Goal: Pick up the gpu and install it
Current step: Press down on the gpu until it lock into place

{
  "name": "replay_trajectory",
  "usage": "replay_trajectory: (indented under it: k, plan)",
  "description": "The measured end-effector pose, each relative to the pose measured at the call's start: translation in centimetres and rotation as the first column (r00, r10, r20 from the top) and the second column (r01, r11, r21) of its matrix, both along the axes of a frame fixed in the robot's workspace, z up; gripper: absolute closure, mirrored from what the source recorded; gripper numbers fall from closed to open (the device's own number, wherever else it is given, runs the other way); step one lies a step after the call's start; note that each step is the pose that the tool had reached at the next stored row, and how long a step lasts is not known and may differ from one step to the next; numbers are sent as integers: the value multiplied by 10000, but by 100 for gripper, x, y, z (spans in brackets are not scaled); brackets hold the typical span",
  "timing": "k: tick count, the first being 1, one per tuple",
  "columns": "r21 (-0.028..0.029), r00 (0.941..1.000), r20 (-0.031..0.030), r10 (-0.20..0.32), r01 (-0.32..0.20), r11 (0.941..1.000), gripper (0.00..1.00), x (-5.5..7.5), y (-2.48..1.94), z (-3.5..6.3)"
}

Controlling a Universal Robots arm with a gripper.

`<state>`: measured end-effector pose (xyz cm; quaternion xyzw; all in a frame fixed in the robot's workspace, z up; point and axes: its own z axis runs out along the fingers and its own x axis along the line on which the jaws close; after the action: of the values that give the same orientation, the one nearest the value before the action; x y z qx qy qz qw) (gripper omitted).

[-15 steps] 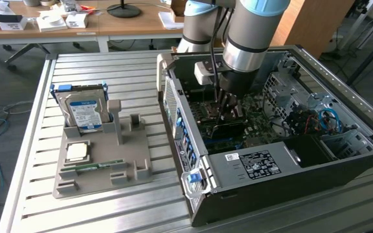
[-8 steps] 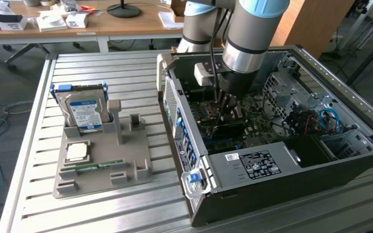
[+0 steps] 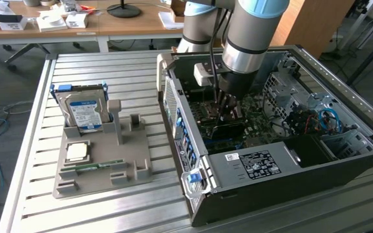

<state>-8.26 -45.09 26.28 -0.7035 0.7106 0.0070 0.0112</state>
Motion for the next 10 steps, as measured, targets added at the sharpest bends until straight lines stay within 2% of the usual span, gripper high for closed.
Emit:
replay_trajectory:
  k: [10]
  plan:
    - [0, 10000, -1, 0, 0, 10000, 89, -5, 0, -5]
